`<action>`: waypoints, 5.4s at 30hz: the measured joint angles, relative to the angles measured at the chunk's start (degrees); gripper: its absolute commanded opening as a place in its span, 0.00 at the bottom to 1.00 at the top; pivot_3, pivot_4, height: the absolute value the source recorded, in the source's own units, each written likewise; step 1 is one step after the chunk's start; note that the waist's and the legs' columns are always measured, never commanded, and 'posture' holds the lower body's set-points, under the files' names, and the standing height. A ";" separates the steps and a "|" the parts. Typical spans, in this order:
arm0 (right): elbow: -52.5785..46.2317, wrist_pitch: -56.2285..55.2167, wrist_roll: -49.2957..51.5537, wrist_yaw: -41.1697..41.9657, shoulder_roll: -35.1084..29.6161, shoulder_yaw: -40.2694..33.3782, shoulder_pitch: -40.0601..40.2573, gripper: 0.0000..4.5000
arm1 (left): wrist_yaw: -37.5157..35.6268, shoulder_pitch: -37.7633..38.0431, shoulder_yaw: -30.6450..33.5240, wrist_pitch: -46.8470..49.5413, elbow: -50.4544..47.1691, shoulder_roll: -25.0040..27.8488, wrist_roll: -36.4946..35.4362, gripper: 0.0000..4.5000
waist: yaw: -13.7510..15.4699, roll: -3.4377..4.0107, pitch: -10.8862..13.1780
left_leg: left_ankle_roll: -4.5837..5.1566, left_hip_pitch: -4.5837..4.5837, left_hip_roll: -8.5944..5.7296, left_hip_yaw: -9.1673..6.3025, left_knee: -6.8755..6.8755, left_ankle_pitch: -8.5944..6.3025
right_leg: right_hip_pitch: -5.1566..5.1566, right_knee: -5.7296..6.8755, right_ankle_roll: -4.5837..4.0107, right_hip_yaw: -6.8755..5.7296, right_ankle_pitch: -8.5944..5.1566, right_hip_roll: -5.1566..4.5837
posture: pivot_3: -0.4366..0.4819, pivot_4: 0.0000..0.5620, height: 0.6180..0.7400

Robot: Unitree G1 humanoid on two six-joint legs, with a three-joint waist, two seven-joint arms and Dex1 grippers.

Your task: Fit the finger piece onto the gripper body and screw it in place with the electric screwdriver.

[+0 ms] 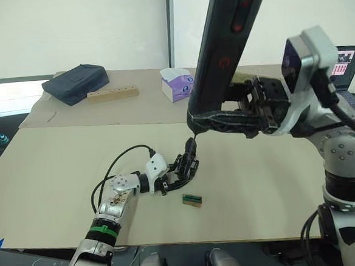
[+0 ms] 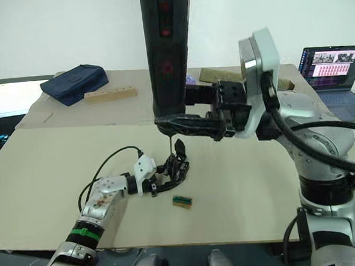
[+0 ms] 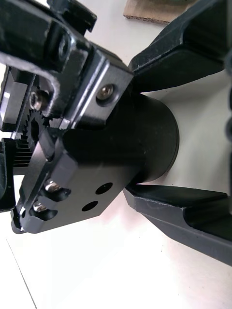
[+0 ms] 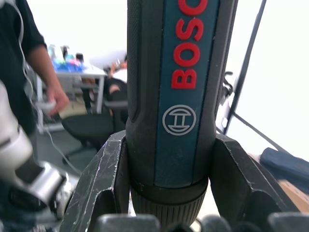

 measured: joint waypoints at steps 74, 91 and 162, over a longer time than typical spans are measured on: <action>8.12 -2.79 -24.96 1.95 10.92 12.68 2.85 0.42 | 0.52 1.12 -0.02 3.25 -3.19 0.69 -0.03 0.51 | -0.69 0.02 -0.01 | 0.00 -0.03 0.01 0.02 -0.02 0.00 | -0.05 -0.01 0.00 -0.02 0.00 0.02 | 0.48 0.27 1.00; 8.18 -1.61 -22.45 1.82 10.97 11.58 1.03 0.42 | 0.85 1.34 -0.09 3.25 -3.35 0.68 -0.03 0.51 | -0.70 0.02 -0.01 | 0.00 -0.04 0.02 0.01 -0.03 0.00 | -0.06 -0.04 0.00 -0.02 0.00 0.01 | 0.48 0.27 1.00; 8.87 2.58 -22.35 -0.80 11.57 12.15 0.19 0.42 | 0.95 1.79 -0.05 3.42 -3.71 0.67 -0.05 0.51 | -0.82 0.02 -0.01 | -0.01 -0.06 0.03 0.00 -0.07 -0.01 | -0.07 -0.10 0.00 -0.03 0.00 0.00 | 0.48 0.27 1.00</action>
